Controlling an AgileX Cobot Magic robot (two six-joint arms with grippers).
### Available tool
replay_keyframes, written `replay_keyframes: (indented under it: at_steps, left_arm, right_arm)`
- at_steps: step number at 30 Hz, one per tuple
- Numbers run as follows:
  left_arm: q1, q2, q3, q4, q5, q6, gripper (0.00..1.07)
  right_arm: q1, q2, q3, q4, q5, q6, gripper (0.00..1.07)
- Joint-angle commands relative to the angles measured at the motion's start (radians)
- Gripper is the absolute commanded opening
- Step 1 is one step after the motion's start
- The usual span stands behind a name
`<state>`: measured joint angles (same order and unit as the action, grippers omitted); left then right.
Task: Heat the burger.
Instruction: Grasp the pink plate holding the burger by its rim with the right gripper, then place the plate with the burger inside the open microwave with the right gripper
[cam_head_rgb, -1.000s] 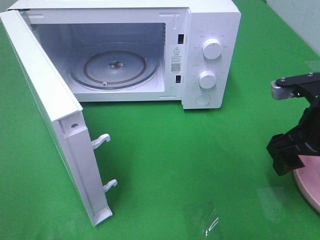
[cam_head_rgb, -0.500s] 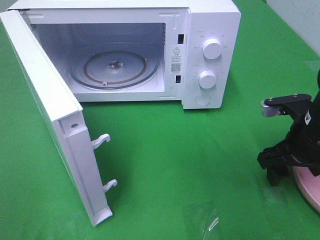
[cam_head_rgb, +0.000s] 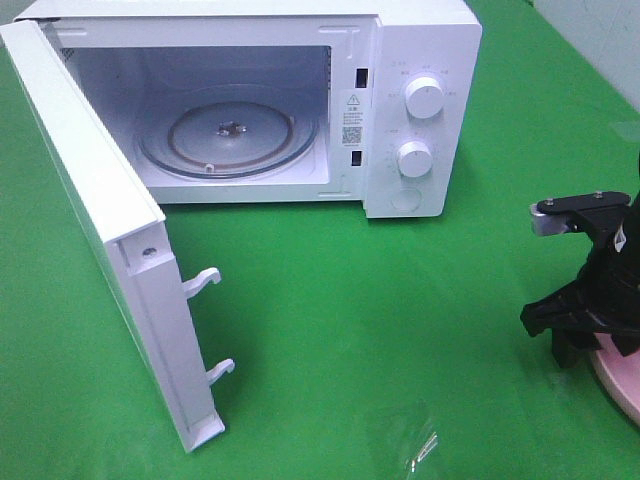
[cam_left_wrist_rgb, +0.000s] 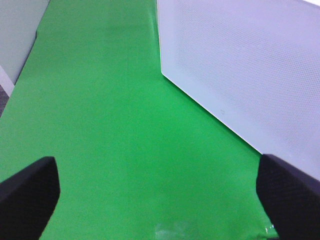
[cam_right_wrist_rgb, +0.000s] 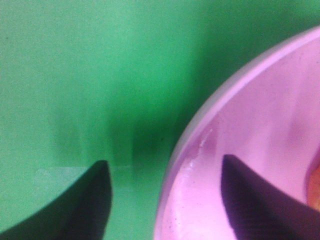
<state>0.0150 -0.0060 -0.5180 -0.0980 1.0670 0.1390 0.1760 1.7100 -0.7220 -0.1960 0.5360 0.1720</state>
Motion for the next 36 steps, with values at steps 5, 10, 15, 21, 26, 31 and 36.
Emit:
replay_keyframes:
  at_steps: [5, 10, 15, 21, 26, 31, 36]
  left_arm:
    - [-0.005, -0.017, 0.001, -0.005, 0.004, 0.000, 1.00]
    - [-0.005, -0.017, 0.001, -0.005, 0.004, 0.000, 1.00]
    - [-0.005, -0.017, 0.001, -0.005, 0.004, 0.000, 1.00]
    - [-0.005, -0.017, 0.001, -0.005, 0.004, 0.000, 1.00]
    - [-0.005, -0.017, 0.001, -0.005, 0.004, 0.000, 1.00]
    - [-0.005, -0.017, 0.001, -0.005, 0.004, 0.000, 1.00]
    - [-0.005, -0.017, 0.001, -0.005, 0.004, 0.000, 1.00]
  right_arm:
    - [-0.003, 0.004, -0.001, -0.012, 0.003, 0.014, 0.27]
    - [-0.003, 0.004, -0.001, -0.022, 0.008, 0.013, 0.01]
    - [-0.002, 0.004, -0.001, -0.039, 0.010, 0.013, 0.00]
    - [-0.002, 0.003, -0.001, -0.055, 0.029, 0.016, 0.00]
    - [0.001, -0.018, -0.001, -0.114, 0.059, 0.077, 0.00]
    - [0.001, -0.058, -0.001, -0.159, 0.089, 0.129, 0.00]
    - [0.059, -0.119, -0.001, -0.192, 0.141, 0.145, 0.00]
